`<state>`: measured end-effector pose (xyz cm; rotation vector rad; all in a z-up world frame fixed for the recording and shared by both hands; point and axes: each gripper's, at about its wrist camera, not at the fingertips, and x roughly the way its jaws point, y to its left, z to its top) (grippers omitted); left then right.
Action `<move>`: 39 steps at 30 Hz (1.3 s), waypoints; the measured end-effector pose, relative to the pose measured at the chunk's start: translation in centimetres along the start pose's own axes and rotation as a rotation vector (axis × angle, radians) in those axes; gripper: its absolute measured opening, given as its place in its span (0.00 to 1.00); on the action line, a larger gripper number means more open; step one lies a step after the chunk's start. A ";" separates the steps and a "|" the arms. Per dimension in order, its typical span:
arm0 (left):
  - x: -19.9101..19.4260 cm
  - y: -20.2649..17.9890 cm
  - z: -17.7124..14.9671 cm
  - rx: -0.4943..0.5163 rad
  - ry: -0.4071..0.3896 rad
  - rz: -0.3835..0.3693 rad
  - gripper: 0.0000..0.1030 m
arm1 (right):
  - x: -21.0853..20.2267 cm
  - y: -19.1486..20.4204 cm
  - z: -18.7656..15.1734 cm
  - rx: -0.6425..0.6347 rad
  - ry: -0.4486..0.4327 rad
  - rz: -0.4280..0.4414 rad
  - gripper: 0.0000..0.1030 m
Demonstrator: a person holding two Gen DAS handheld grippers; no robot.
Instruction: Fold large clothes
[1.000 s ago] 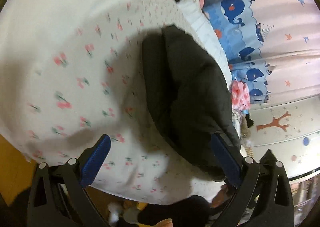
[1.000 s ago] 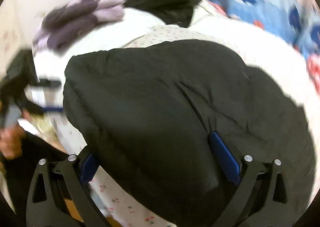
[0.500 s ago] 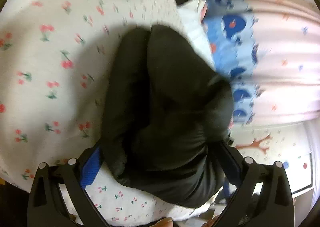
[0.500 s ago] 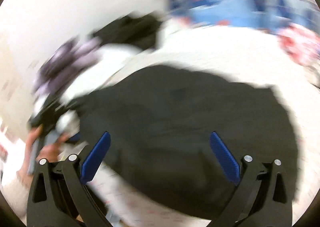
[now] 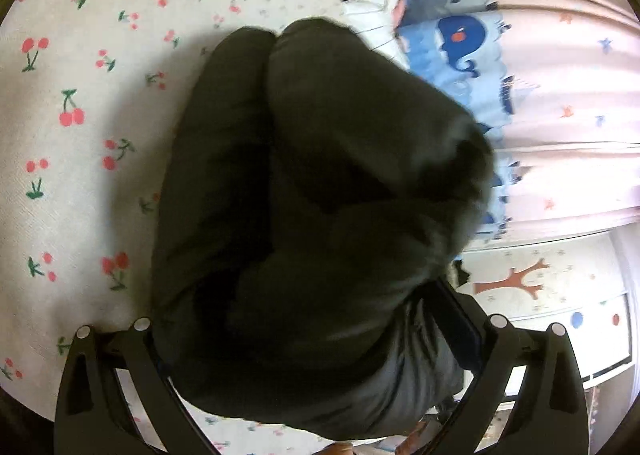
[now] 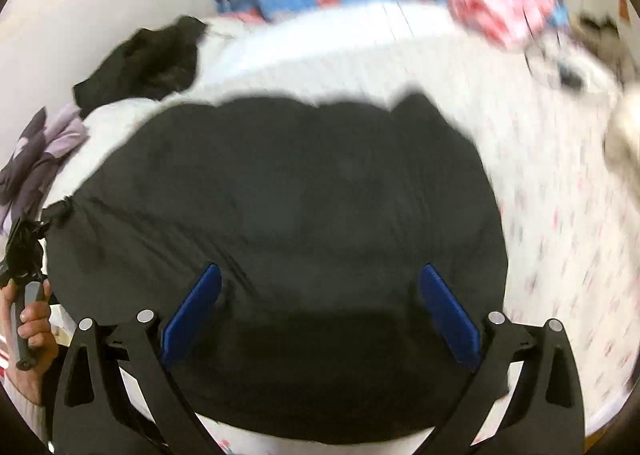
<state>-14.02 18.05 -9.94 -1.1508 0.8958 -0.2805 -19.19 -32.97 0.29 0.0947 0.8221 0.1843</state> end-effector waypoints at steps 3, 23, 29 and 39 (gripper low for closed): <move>-1.0 0.4 0.0 -0.020 -0.033 -0.043 0.93 | 1.0 4.7 2.3 -0.084 -0.013 0.067 0.93; -0.5 2.0 0.1 -0.049 -0.017 0.030 0.93 | 9.6 25.5 -0.4 -0.649 0.138 0.162 0.94; 0.9 1.4 -0.3 0.024 0.005 0.131 0.91 | 7.5 14.7 5.4 -0.297 0.016 0.150 0.94; 0.8 1.1 -1.3 0.064 -0.010 0.095 0.50 | 9.6 8.2 8.5 -0.141 0.018 0.026 0.94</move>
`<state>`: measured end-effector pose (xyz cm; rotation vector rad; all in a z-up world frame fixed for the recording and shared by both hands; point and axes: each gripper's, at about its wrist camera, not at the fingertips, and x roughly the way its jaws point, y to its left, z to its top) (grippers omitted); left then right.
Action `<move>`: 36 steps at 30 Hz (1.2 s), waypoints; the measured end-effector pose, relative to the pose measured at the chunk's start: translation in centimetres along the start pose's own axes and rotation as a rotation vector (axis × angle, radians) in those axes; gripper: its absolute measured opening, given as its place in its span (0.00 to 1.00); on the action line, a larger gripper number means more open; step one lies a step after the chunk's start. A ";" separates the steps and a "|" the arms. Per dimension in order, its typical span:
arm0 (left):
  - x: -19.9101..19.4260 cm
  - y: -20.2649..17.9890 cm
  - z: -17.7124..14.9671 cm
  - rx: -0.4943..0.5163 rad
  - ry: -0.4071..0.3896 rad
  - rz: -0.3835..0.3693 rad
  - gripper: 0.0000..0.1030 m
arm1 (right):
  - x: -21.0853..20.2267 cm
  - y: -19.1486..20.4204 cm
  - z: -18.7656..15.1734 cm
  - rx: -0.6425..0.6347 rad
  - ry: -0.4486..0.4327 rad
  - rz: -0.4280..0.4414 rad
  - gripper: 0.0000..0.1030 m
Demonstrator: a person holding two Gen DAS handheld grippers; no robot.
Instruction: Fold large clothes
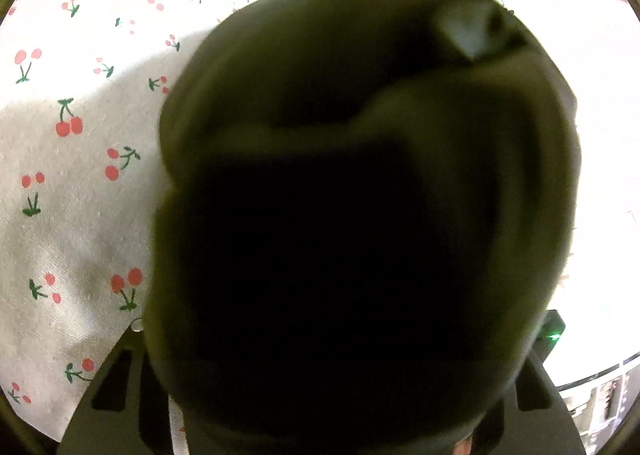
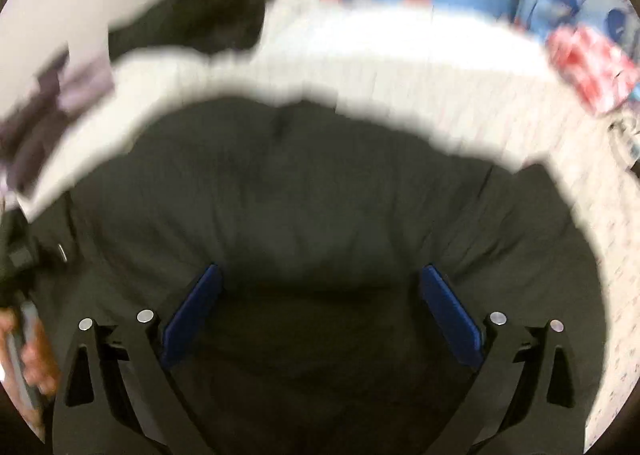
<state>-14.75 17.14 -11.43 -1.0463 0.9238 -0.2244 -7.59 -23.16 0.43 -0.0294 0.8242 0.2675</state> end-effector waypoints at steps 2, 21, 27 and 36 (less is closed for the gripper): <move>0.0 -0.2 -0.2 0.011 -0.003 0.004 0.49 | 0.7 -0.2 1.5 0.015 -0.012 -0.056 0.94; -0.5 -0.5 -1.0 0.033 -0.005 -0.010 0.47 | 5.2 3.2 -4.7 -0.191 0.155 -0.165 0.94; -1.4 0.6 -1.0 -0.004 -0.013 -0.037 0.48 | 2.4 4.8 -5.0 -0.199 0.124 -0.134 0.94; -0.4 -0.1 -1.6 0.020 -0.023 -0.010 0.50 | 1.2 6.4 -6.5 -0.229 0.136 -0.149 0.94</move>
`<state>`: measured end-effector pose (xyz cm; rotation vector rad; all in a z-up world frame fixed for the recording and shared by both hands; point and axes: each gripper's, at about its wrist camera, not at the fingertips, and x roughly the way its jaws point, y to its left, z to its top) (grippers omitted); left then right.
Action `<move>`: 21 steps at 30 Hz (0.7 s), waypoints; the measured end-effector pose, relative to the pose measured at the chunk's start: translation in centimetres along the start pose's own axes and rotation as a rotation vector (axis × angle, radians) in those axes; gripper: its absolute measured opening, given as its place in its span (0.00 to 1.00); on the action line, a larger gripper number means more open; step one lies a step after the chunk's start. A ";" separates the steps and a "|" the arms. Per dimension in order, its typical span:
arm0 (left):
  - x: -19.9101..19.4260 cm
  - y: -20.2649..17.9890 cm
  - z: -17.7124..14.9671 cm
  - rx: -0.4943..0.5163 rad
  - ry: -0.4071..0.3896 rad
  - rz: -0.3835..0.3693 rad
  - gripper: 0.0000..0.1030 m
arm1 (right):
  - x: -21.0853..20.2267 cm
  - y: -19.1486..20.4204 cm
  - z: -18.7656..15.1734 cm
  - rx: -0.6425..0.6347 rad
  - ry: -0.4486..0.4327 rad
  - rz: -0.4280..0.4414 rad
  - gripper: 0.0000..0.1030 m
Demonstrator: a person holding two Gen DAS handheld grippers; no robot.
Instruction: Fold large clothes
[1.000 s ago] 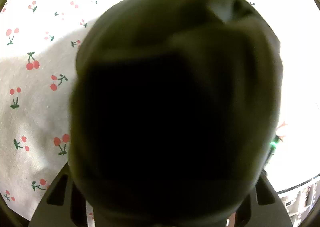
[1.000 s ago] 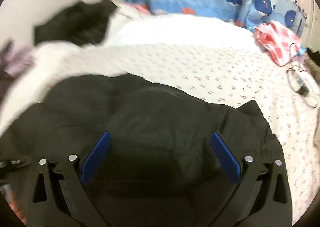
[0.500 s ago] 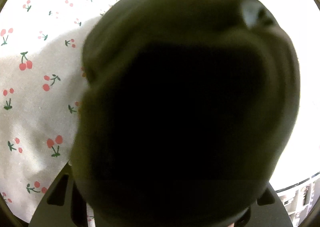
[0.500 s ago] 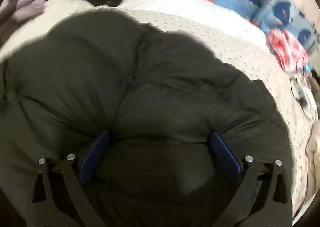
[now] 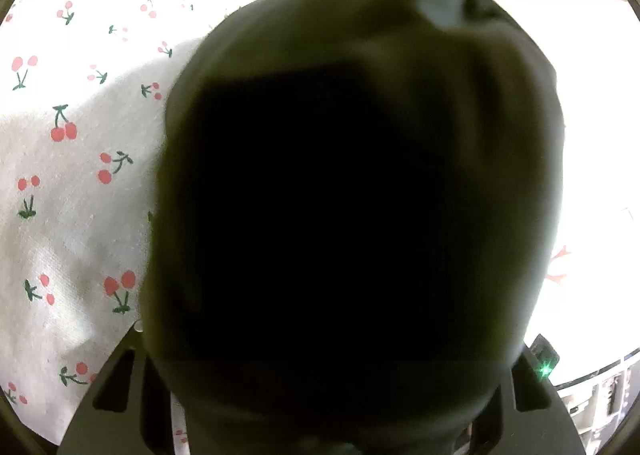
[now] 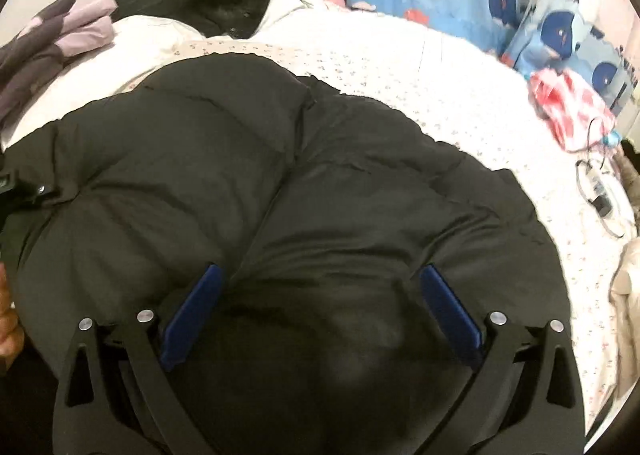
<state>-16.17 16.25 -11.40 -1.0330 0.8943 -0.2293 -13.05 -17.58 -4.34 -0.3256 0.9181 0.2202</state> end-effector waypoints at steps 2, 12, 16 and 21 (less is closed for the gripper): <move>0.2 -0.3 -0.2 0.013 0.001 0.006 0.50 | 1.6 0.4 -0.9 -0.025 0.031 0.005 0.94; 0.0 -0.7 0.2 0.022 -0.007 0.011 0.50 | 0.5 1.7 -1.5 -0.049 0.031 0.007 0.94; -0.4 -0.8 0.0 0.038 -0.020 0.023 0.50 | -1.5 1.3 -0.8 -0.036 -0.016 -0.003 0.94; -0.3 -1.2 -0.4 0.061 -0.030 0.034 0.50 | 0.3 1.9 -2.6 -0.022 0.031 0.019 0.94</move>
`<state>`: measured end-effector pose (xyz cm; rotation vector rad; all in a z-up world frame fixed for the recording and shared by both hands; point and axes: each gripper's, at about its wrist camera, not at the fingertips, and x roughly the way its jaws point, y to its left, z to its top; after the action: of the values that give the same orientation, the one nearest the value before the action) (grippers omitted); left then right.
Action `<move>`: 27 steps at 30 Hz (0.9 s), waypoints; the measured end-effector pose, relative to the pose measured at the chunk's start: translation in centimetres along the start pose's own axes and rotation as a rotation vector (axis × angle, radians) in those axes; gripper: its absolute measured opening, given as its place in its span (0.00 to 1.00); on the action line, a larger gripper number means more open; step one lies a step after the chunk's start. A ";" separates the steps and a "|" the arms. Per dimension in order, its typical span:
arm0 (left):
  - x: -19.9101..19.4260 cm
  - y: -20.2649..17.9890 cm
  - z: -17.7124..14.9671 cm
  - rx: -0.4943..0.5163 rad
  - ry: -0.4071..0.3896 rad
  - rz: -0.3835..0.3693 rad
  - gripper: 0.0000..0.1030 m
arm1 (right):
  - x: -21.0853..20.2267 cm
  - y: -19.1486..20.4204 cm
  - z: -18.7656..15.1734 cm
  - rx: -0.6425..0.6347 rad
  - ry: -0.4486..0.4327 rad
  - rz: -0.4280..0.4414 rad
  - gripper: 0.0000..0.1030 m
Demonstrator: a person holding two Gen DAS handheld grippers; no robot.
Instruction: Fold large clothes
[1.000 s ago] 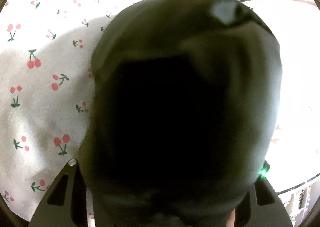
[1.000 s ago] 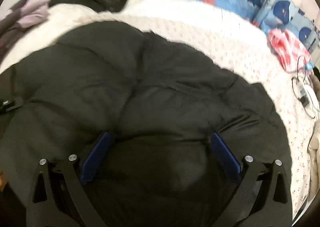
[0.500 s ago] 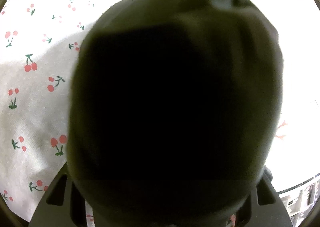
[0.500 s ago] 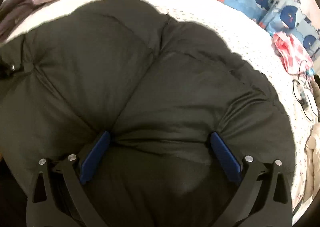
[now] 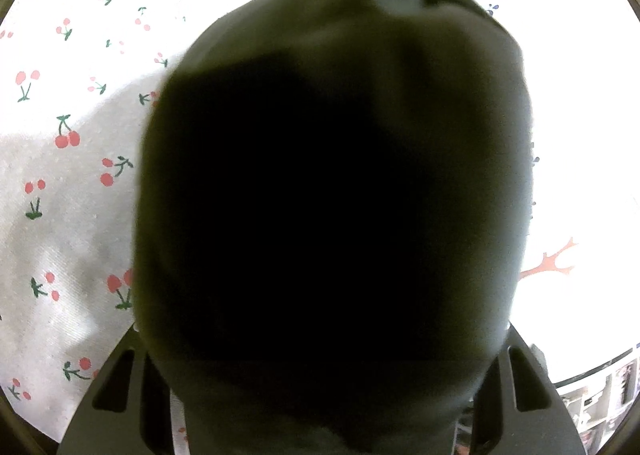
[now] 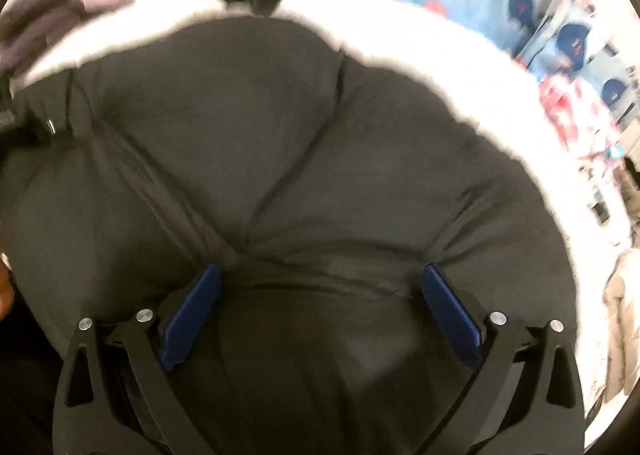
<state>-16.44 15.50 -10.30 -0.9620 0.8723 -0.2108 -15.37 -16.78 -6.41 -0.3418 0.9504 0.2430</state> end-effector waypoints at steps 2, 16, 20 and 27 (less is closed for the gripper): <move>-0.4 -1.2 -0.5 0.064 -0.036 0.035 0.50 | 1.0 0.5 -0.1 -0.013 0.018 -0.014 0.94; -2.6 -16.4 -8.0 0.599 -0.205 0.175 0.49 | 2.5 -1.9 -0.1 0.030 -0.005 0.097 0.94; -1.7 -22.8 -11.0 0.792 -0.200 0.214 0.49 | 0.5 -5.0 -0.5 0.080 -0.033 0.209 0.94; 3.0 -29.0 -16.5 0.978 -0.114 0.217 0.49 | -5.8 -12.3 -4.5 0.157 -0.160 0.137 0.94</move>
<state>-20.50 -13.23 6.41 0.0332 0.6385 -0.3462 -17.72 -30.12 -1.80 -0.1110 0.8293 0.3143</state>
